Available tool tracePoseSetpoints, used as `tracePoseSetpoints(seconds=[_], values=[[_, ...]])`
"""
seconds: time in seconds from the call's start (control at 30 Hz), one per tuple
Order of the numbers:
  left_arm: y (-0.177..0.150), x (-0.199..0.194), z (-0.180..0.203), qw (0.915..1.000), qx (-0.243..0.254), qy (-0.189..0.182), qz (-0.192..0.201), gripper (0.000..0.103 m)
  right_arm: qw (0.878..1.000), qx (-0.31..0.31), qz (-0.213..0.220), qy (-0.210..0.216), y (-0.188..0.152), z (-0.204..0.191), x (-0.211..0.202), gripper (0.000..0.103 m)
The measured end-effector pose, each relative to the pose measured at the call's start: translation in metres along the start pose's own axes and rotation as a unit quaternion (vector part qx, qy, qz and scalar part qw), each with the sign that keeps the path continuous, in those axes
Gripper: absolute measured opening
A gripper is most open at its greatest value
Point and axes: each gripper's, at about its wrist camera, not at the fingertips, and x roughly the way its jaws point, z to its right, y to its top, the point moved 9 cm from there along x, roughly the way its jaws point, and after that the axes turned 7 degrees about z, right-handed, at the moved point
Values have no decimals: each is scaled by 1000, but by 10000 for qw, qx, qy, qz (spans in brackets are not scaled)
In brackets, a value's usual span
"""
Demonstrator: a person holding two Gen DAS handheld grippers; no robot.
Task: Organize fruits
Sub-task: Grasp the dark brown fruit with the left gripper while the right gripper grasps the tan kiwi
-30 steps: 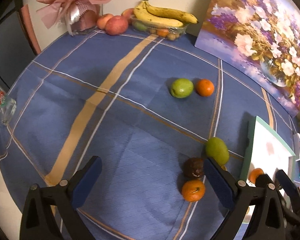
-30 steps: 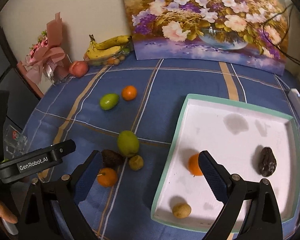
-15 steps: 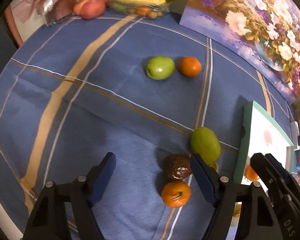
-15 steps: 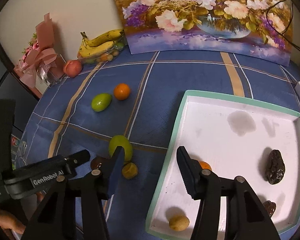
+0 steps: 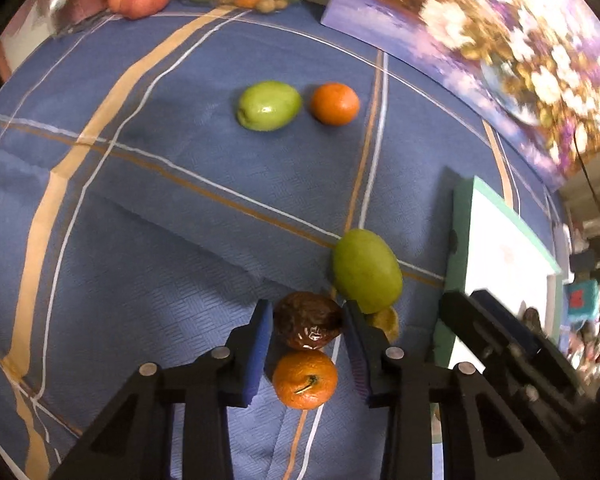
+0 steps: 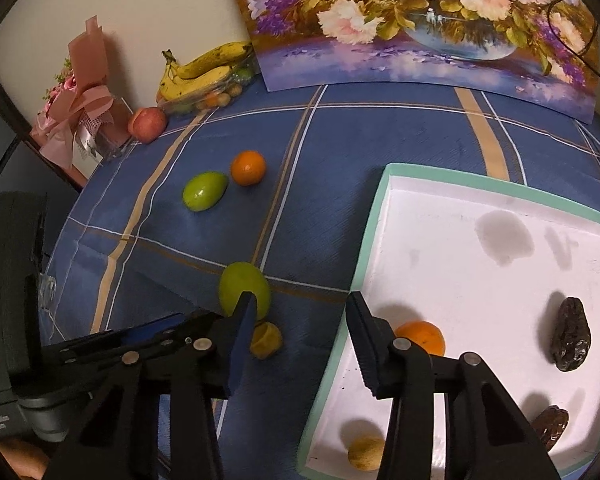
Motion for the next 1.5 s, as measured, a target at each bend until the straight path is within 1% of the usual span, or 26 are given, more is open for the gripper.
tracePoseSetpoints(seconds=[0.03, 0.1, 0.23, 0.33, 0.5, 0.77, 0.8, 0.9, 1.07, 1.17, 1.33, 1.5], values=[[3, -2, -6, 9999, -65, 95, 60, 38, 10000, -1, -19, 33, -1, -2, 1, 41], [7, -6, -15, 9995, -120, 237, 164, 38, 9999, -24, -78, 73, -3, -5, 3, 41], [14, -11, -33, 9979, -471, 316, 307, 38, 9997, -145, -148, 160, -5, -14, 7, 41], [17, -17, -43, 9968, -588, 364, 409, 38, 9991, -261, -260, 210, -10, -21, 11, 41], [19, -19, -41, 9966, -566, 387, 455, 38, 9974, -428, -545, 179, -23, -27, 25, 41], [20, -17, -40, 9965, -544, 429, 464, 38, 9957, -562, -738, 41, -35, -25, 41, 31], [19, -18, -40, 9965, -544, 431, 472, 38, 9956, -576, -734, 23, -36, -25, 42, 28], [20, -20, -40, 9963, -543, 445, 501, 38, 9960, -535, -708, 52, -36, -24, 42, 26], [24, -31, -36, 9957, -500, 428, 649, 38, 9967, -502, -630, 75, -34, -22, 35, 26], [29, -42, -32, 9949, -437, 419, 811, 38, 9978, -432, -482, 123, -28, -19, 23, 26], [36, -59, -20, 9933, -337, 361, 1047, 38, 9991, -359, -118, 197, -11, -14, -4, 26], [40, -68, -2, 9920, -139, 302, 1219, 38, 9996, -235, 123, 70, 4, -2, -19, 26]])
